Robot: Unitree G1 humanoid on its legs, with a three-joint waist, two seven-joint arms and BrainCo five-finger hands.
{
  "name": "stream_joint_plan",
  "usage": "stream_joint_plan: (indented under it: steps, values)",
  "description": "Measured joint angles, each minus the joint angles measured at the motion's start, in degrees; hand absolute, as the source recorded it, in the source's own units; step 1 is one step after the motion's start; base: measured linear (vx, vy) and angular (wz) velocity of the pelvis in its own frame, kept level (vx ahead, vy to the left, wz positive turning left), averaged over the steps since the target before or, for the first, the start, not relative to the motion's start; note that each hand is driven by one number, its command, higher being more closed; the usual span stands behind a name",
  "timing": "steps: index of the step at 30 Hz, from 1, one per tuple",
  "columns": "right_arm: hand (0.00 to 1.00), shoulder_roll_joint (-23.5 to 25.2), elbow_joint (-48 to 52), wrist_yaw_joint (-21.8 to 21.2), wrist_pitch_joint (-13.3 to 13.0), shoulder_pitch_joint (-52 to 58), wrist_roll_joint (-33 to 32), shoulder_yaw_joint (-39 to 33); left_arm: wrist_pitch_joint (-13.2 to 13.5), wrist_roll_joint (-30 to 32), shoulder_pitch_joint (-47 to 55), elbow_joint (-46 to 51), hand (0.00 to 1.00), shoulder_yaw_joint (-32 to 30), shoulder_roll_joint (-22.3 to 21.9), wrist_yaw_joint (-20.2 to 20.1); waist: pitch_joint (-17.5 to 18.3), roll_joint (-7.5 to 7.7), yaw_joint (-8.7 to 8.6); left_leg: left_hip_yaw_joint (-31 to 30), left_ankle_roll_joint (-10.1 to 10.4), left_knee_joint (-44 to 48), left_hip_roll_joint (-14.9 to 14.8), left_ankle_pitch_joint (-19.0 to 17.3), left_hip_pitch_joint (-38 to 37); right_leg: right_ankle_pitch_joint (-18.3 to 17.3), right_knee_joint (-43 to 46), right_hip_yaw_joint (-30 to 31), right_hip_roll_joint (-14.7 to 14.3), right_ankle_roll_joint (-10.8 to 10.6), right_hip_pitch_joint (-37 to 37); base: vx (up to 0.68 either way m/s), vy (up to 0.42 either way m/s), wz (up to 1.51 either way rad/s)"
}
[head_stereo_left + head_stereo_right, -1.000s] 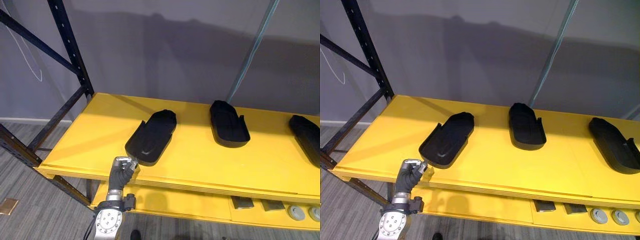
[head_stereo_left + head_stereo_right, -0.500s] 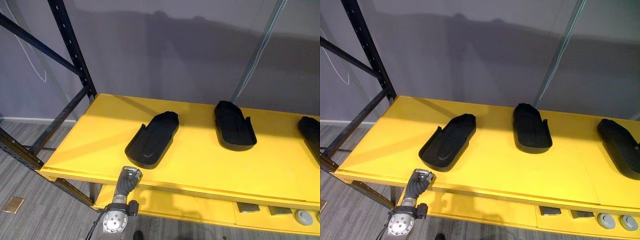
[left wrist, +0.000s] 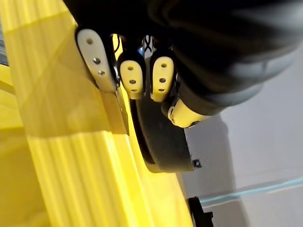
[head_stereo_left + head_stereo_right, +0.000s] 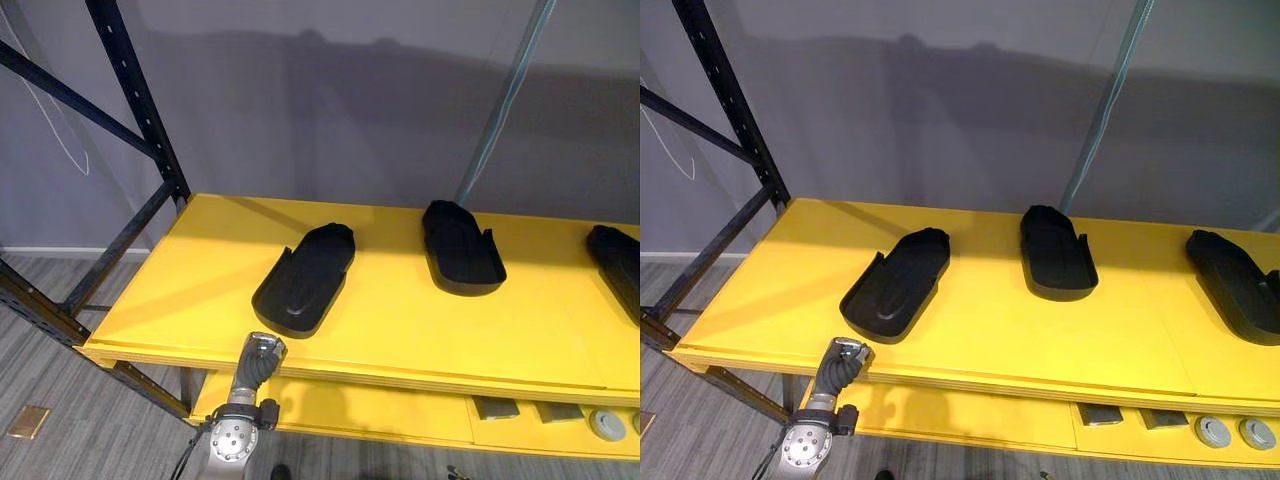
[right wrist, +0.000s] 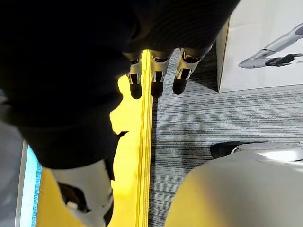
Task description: Walk over and take plastic housings, then place them on the shelf
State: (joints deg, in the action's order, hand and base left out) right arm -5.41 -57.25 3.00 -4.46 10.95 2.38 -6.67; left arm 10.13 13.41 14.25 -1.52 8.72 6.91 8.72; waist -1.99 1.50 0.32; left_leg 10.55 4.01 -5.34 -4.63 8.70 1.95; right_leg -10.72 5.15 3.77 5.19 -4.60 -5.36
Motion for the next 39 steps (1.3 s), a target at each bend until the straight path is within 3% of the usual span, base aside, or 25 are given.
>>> stream_joint_plan:
  steps: [9, 14, 28, 39]
  values:
    - [0.0, 0.0, 0.0, 0.4, 0.0, -0.1, 0.1, 0.1, -0.2, 1.7, 0.0, 1.7, 1.0, 1.4, 0.5, 1.0, 0.0, -0.04, -0.25, -0.5, -0.1, 0.0, 0.3, 0.4, 0.3, 0.2, 0.0, -0.2, 0.2, -0.2, 0.2, 0.0, 0.0, 0.0]
    - [0.0, 0.3, -0.1, 0.4, 0.0, -0.4, 0.1, 0.1, -0.2, 1.3, -0.1, 3.4, 1.0, 1.3, -0.2, 0.9, 0.1, 0.28, -1.88, -0.9, -0.5, 0.0, 0.5, 0.7, 0.2, 0.4, 0.1, -1.1, 0.4, 0.1, -0.3, 0.03, -0.009, 0.04]
    - [0.0, 0.8, -0.2, 0.4, 0.0, -0.7, 0.1, 0.6, -1.1, 0.2, -1.6, 5.5, 1.0, 1.1, -1.0, 1.0, -0.3, 1.4, -1.62, -0.9, -0.2, 0.0, 0.3, 0.1, -1.2, 0.4, -0.5, -1.3, 0.3, 0.1, -2.0, 0.0, -0.006, 0.0]
    - [0.0, 0.9, -0.2, 0.4, 0.0, -0.7, 0.2, 0.6, -1.7, 0.4, -8.1, 0.0, 1.0, 0.6, -1.7, 2.1, -0.1, 1.68, -2.36, 0.4, -0.2, 0.0, 0.4, -0.4, -1.3, 0.4, -0.9, 0.0, 0.5, 0.1, -1.7, 0.01, -0.003, -0.05]
